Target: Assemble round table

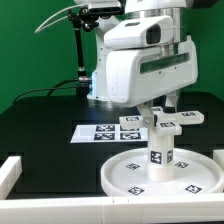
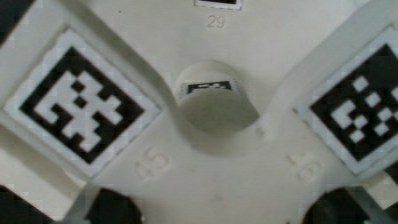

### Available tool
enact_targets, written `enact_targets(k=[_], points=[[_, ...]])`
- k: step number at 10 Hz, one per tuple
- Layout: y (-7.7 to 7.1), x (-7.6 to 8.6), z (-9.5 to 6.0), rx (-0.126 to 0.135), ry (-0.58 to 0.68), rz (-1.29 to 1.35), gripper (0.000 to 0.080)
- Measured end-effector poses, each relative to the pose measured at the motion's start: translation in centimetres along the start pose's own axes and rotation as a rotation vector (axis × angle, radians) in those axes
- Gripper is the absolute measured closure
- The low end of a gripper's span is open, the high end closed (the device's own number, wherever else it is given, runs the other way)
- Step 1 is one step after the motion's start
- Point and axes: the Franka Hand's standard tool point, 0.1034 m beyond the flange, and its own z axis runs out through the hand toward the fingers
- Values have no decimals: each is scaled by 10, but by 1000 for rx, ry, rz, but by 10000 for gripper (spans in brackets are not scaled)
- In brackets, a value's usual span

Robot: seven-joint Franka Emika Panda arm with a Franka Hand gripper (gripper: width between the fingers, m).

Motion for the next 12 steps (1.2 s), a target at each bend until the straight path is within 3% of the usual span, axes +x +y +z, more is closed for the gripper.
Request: enact_targets(k=[6,10,12], points=[[2,-1,0,-1,7,531,357],[3,-2,-1,25,19,899,357],[1,0,-1,26,28,1010,356]])
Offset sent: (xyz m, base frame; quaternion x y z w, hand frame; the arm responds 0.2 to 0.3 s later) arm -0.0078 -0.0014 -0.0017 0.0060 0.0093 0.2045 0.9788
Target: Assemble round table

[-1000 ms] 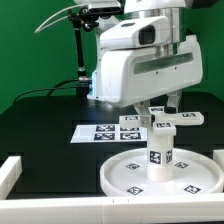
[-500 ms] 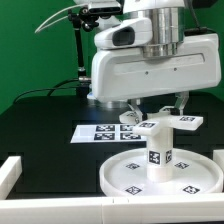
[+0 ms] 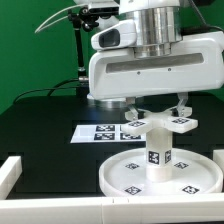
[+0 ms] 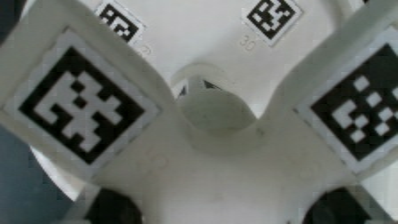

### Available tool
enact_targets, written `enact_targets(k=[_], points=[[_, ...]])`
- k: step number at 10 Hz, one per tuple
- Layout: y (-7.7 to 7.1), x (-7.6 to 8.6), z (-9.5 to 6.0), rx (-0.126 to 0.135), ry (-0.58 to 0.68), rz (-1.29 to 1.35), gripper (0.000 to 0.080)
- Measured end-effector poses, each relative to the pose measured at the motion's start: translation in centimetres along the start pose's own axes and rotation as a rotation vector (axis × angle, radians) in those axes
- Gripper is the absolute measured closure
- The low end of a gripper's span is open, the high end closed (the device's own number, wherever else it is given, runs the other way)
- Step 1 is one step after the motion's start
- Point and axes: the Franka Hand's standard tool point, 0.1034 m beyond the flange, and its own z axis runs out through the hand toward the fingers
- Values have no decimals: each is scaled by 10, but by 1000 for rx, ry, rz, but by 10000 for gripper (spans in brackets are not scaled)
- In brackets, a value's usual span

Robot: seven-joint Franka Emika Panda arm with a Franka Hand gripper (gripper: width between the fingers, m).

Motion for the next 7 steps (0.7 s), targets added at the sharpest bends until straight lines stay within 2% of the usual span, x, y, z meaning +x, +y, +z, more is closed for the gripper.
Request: enact_targets(k=[5,7], points=[[-2,-1,0,1,-1,265,356],[-3,-2,0,19,-7,458,356]])
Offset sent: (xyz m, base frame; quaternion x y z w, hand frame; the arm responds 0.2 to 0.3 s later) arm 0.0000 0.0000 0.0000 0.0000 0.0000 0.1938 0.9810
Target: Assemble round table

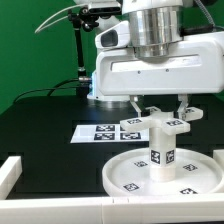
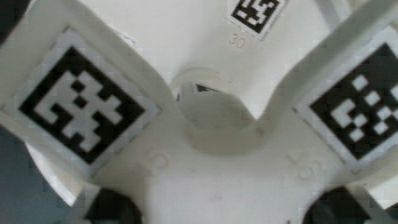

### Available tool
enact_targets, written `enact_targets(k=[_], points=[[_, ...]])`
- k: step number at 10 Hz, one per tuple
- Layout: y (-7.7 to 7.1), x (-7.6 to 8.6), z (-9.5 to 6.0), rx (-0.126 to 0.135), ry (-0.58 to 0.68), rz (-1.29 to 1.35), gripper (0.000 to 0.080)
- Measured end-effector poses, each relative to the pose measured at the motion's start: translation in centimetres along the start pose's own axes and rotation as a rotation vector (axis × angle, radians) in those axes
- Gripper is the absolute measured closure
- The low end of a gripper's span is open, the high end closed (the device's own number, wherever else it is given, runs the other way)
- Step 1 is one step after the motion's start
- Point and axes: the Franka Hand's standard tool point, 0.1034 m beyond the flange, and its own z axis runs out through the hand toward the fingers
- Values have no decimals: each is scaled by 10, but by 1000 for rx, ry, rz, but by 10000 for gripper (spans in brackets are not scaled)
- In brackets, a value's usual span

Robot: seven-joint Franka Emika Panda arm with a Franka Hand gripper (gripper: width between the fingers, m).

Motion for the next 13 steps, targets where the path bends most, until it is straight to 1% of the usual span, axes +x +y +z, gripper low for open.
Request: enact_targets(k=[5,9,11,13], points=[[-1,-1,0,4,-4,344,356],[-2,-1,1,14,0,702,356],[-2,-1,0,10,-3,751,356],[-2,0,1,18,-11,881,356]])
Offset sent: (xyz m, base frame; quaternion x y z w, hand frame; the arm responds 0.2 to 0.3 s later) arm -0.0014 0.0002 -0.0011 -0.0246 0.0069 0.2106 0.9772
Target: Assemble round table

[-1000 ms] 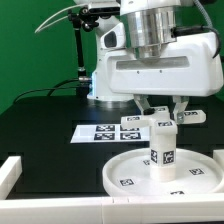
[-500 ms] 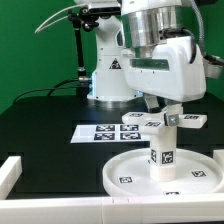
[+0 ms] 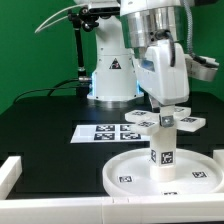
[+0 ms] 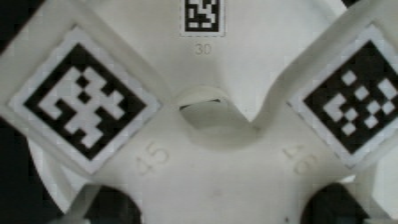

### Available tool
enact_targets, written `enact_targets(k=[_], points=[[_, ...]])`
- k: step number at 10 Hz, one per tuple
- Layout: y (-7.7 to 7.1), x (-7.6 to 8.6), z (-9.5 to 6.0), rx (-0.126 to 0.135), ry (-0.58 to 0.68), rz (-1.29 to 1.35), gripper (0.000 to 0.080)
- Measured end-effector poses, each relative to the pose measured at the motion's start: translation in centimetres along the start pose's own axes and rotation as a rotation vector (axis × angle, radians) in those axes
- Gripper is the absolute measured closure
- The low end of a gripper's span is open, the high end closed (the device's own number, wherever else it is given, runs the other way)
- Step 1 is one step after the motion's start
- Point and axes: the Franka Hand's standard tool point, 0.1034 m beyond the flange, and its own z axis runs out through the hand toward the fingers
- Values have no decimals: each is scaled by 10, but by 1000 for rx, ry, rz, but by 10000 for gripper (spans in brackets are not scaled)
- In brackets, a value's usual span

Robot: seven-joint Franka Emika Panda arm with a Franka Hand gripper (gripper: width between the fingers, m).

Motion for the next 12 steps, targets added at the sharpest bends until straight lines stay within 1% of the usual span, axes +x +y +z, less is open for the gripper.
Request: enact_targets(k=[2,3,4,5,7,8,9,12], points=[[0,0,0,2,-6,79,356],[0,0,0,10,-13,214,356],[0,0,1,20,-22,325,356],[0,0,1,48,-35,480,356],[0,0,0,64,-59,667,356],[0,-1,0,85,-70,706,356],[0,-1,0,92,-81,745,356],[0,0,0,101,-101,799,354]])
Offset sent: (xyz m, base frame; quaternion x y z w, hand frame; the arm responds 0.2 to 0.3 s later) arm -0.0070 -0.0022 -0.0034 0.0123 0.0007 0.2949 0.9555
